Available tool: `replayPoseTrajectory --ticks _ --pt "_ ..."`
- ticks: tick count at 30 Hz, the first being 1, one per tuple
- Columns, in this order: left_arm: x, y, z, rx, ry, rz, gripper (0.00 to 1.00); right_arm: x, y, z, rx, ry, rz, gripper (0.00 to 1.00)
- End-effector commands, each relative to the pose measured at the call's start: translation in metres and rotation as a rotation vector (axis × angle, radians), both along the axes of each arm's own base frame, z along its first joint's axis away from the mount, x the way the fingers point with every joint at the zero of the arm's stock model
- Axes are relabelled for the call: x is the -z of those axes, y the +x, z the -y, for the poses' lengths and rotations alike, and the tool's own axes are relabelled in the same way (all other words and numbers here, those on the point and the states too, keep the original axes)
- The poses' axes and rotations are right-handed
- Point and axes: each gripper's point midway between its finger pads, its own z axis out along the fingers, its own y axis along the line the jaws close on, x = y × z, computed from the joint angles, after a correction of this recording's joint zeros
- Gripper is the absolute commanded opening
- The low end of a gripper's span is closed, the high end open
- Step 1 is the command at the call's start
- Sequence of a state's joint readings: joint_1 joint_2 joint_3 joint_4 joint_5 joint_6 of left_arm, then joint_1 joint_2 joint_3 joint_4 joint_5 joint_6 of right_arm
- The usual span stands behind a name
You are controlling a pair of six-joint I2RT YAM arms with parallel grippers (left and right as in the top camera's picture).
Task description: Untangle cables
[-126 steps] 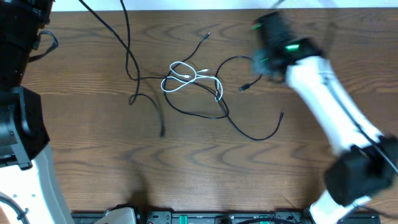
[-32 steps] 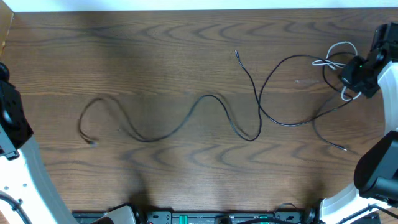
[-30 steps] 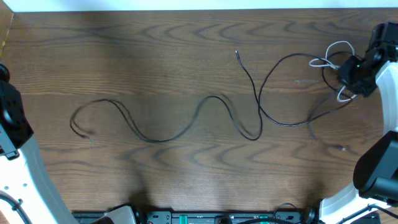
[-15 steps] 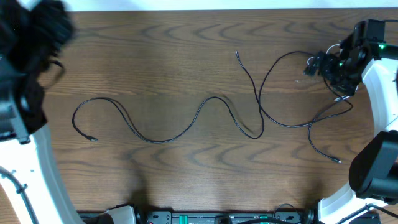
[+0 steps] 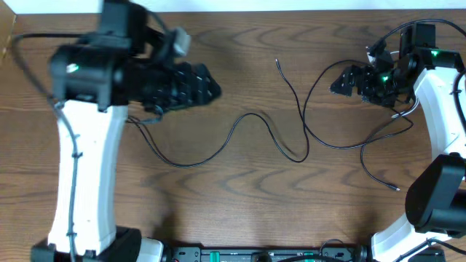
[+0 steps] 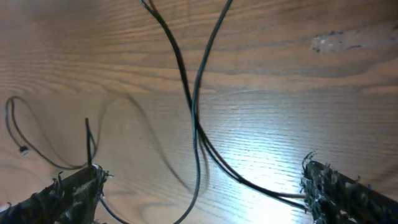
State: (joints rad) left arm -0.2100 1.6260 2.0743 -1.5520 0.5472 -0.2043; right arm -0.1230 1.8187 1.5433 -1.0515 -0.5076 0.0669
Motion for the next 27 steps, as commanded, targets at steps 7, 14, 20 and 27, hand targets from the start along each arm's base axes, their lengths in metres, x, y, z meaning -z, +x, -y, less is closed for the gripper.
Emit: replayPoseTrajectory --ticks 7,14,20,27 --pt "0.058 -0.034 0.049 0.322 0.239 -0.050 0.79 -0.011 -0.005 -0.017 -0.030 0.111 -0.003 0.99" --pt "0.102 -0.039 0.101 0.602 0.338 0.113 0.79 -0.013 -0.004 -0.020 -0.032 0.129 0.000 0.99" --pt "0.167 -0.024 0.109 0.690 0.564 0.200 0.78 -0.012 -0.007 -0.020 -0.031 0.129 -0.014 0.99" --pt "0.201 -0.007 0.097 0.576 0.637 0.142 0.79 -0.011 -0.007 -0.019 -0.034 0.120 -0.012 0.99"
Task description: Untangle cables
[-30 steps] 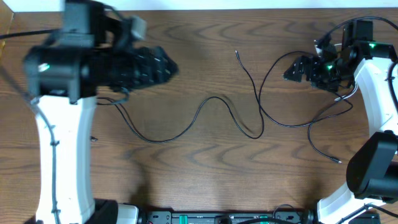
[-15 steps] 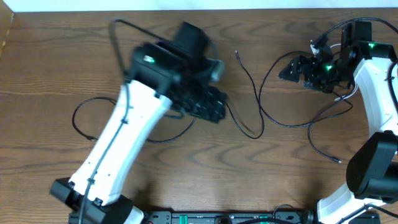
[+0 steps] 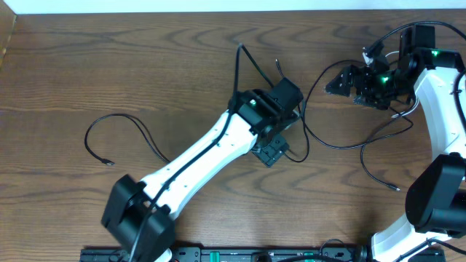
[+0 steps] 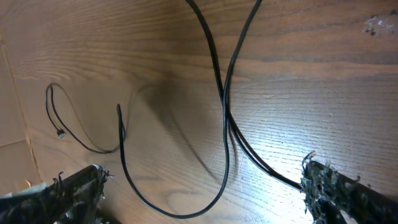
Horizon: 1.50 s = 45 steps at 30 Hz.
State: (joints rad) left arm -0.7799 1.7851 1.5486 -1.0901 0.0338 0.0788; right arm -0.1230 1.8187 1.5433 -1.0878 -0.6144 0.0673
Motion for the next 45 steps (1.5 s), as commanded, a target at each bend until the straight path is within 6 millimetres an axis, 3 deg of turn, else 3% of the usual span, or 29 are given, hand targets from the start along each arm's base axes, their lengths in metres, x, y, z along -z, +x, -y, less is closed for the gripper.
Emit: replayPoseTrajectory --ticks 1,4,7,11,12,13,14,15,16,17,23,25,27,34,37,45 --pt "0.002 0.024 -0.017 -0.146 0.028 0.054 0.79 -0.003 0.001 -0.002 -0.009 0.010 0.011 0.99" --pt "-0.001 0.051 -0.038 -0.374 -0.001 0.090 0.79 -0.003 0.001 -0.002 -0.009 0.010 0.012 0.99" --pt "-0.002 0.078 -0.076 -0.667 -0.030 0.105 0.79 -0.003 0.002 -0.003 -0.020 0.006 0.022 0.99" --pt "-0.001 0.099 -0.125 -1.041 -0.095 0.064 0.79 0.000 0.002 0.001 -0.015 -0.031 0.016 0.99" --pt "0.000 0.098 -0.125 -1.159 -0.208 -0.067 0.79 0.001 0.002 0.003 -0.013 -0.040 0.015 0.99" --pt "-0.001 0.094 -0.121 -1.160 -0.249 -0.139 0.88 0.001 0.002 0.003 -0.013 -0.041 0.018 0.99" --pt "-0.002 0.093 -0.122 -1.155 -0.273 -0.176 0.88 0.001 0.003 0.003 -0.013 -0.041 0.023 0.99" --pt "-0.002 0.095 -0.127 -1.169 -0.282 -0.183 0.81 0.001 0.004 0.003 -0.013 -0.042 0.027 0.99" --pt "-0.001 0.096 -0.132 -1.201 -0.279 -0.182 0.65 0.000 0.005 0.002 -0.014 -0.042 0.032 0.99" --pt "0.001 0.094 -0.137 -1.270 -0.274 -0.194 0.62 0.000 0.006 0.002 -0.016 -0.042 0.035 0.99" --pt "0.025 0.078 -0.154 -1.693 -0.197 -0.221 0.64 0.000 0.007 -0.008 -0.042 -0.043 0.048 0.99" --pt "0.036 0.069 -0.154 -1.840 -0.173 -0.238 0.78 0.000 0.007 -0.012 -0.052 -0.045 0.049 0.99" --pt "0.042 0.066 -0.150 -1.928 -0.178 -0.251 0.82 0.000 0.006 -0.016 -0.063 -0.047 0.052 0.99" --pt "0.042 0.080 -0.122 -2.015 -0.283 -0.234 0.83 -0.001 0.007 -0.027 -0.090 -0.048 0.067 0.99" --pt "0.042 0.093 -0.115 -1.984 -0.328 -0.126 0.82 -0.001 0.005 -0.030 -0.098 -0.047 0.059 0.99" --pt "0.056 0.085 -0.096 -2.186 -0.320 -0.127 0.82 0.004 -0.003 -0.032 -0.109 -0.077 0.021 0.99"
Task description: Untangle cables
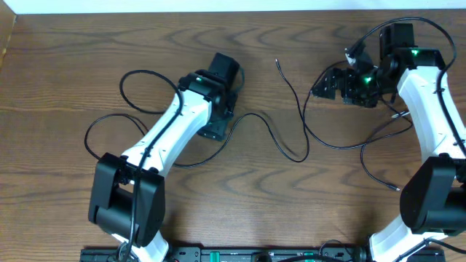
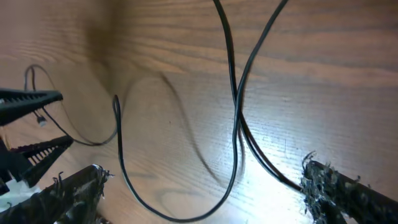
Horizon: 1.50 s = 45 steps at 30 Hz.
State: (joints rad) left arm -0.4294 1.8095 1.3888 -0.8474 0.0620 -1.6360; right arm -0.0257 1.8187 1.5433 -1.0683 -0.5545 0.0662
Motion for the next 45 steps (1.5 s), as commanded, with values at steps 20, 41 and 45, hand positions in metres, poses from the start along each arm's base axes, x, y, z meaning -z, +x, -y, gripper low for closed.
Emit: replayPoseTrajectory --ticks 20,41,45 --pt "0.048 0.005 0.036 -0.217 -0.057 -0.063 0.72 0.006 -0.007 0.005 -0.009 -0.070 -0.029 0.99" --pt "0.074 0.007 0.038 -0.230 -0.036 -0.090 0.60 0.007 -0.010 0.001 -0.021 -0.081 -0.038 0.99" --pt "0.073 0.012 0.029 -0.241 0.012 -0.054 0.60 0.007 -0.011 0.002 -0.020 -0.082 -0.039 0.99"
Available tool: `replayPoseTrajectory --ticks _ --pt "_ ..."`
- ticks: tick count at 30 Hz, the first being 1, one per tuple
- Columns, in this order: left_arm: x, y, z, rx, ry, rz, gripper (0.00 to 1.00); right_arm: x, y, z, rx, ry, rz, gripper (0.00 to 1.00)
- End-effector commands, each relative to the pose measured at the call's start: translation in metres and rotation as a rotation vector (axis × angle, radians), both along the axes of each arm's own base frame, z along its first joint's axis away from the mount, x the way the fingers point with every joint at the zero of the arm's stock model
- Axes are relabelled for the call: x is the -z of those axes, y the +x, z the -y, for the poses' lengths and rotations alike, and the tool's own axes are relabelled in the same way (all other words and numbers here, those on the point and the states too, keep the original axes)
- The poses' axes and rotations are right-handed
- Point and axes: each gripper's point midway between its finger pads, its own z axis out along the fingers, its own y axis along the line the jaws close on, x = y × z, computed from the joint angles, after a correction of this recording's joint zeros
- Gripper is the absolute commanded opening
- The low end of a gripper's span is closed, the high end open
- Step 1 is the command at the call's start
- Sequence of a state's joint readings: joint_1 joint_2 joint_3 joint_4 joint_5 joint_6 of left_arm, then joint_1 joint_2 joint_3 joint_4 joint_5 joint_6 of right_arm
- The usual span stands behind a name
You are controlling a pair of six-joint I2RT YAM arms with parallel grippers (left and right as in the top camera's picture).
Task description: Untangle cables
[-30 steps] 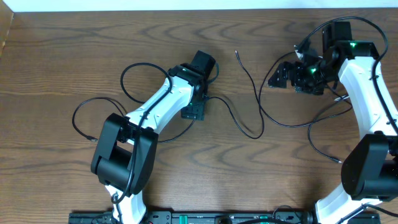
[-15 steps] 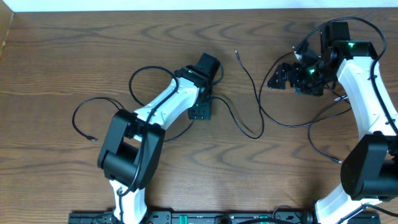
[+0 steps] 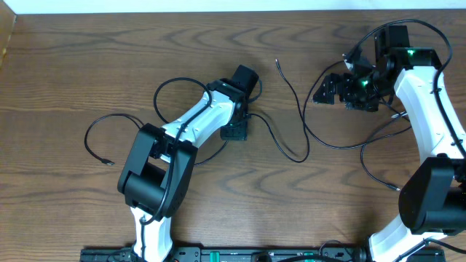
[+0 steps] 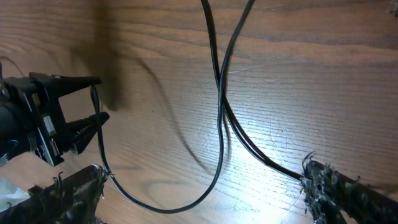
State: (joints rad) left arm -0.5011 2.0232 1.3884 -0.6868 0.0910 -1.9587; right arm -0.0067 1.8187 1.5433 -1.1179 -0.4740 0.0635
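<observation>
Thin black cables lie crossed on the brown table. One cable (image 3: 280, 145) snakes from a small plug at the left (image 3: 109, 161) to the middle. Another (image 3: 295, 93) runs from a free end at the top middle toward the right. My left gripper (image 3: 235, 131) is low over the first cable; the right wrist view shows it (image 4: 102, 98) open, with a strand in front of its fingers. My right gripper (image 3: 325, 89) hangs open above the crossing (image 4: 221, 112). One strand passes by its right finger (image 4: 336, 196).
A loose cable end (image 3: 395, 188) lies at the right near my right arm's base. Each arm's own wiring loops above it (image 3: 182, 81). The table's far edge runs along the top (image 3: 218, 10).
My left gripper has moved a little to the right along the cable and shows bigger in the right wrist view. The right gripper has barely moved. The cables lie as before.
At first my left arm stood high at the far left. Then it reached to the table's middle, close to the crossing. Later it was back left beside the snaking cable, and now a little right of that. The right gripper stayed open at the right, drifting slightly left.
</observation>
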Motion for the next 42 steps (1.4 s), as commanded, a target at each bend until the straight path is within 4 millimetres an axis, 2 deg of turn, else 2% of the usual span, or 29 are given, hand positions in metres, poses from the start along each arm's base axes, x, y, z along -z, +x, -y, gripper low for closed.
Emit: replayPoseTrajectory --ticks 1,4,10,16,19,20,22,23,26,29,30,31,34,36,37,38,42 --pt "0.000 0.006 -0.014 -0.001 0.079 0.036 0.60 -0.002 0.001 -0.003 -0.016 -0.003 0.010 0.99" --pt "0.000 0.007 -0.015 -0.003 0.083 0.039 0.60 -0.002 0.001 -0.003 -0.016 -0.003 0.014 0.99" --pt "0.000 0.007 -0.015 0.017 0.087 0.040 0.46 -0.002 0.001 -0.003 -0.016 -0.003 0.014 0.99" --pt "0.000 0.007 -0.015 0.020 0.087 0.040 0.41 -0.002 0.001 -0.003 -0.016 -0.003 0.014 0.99" --pt "0.000 0.007 -0.015 0.022 0.088 0.040 0.33 -0.002 0.001 -0.003 -0.016 -0.003 0.014 0.99" --pt "0.000 0.007 -0.015 0.032 0.089 0.041 0.27 -0.002 0.001 -0.003 -0.016 -0.003 0.014 0.99" --pt "0.000 0.008 -0.014 0.078 0.095 0.046 0.12 -0.002 0.001 -0.003 -0.015 -0.006 0.014 0.99" --pt "-0.002 0.009 -0.014 0.113 0.097 0.055 0.08 -0.002 0.001 -0.003 -0.016 -0.006 0.014 0.99" --pt "-0.019 0.022 -0.007 0.353 0.107 0.153 0.07 -0.002 0.001 -0.003 -0.016 -0.006 0.014 0.99" --pt "-0.051 0.039 0.002 0.563 0.125 0.289 0.07 -0.002 0.001 -0.003 -0.015 -0.006 0.013 0.99" --pt "-0.068 0.045 0.005 0.645 0.138 0.350 0.08 -0.002 0.001 -0.003 -0.015 -0.006 0.013 0.99" --pt "-0.103 0.055 0.009 0.763 0.165 0.470 0.07 -0.002 0.001 -0.003 -0.016 -0.006 0.013 0.99" --pt "-0.162 0.063 0.014 0.885 0.211 0.656 0.07 -0.002 0.001 -0.003 -0.016 -0.006 0.014 0.99" --pt "-0.209 0.062 0.020 0.994 0.237 0.806 0.08 -0.002 0.002 -0.002 -0.022 -0.007 0.018 0.99" --pt "-0.241 0.057 0.025 1.076 0.246 0.902 0.07 -0.002 0.002 -0.003 -0.031 -0.009 0.022 0.99" --pt "-0.264 0.052 0.025 1.102 0.246 0.957 0.07 -0.002 0.001 -0.003 -0.036 -0.010 0.024 0.99" --pt "-0.341 0.036 0.015 1.077 0.251 1.117 0.08 -0.002 0.002 -0.002 -0.039 -0.011 0.029 0.99"
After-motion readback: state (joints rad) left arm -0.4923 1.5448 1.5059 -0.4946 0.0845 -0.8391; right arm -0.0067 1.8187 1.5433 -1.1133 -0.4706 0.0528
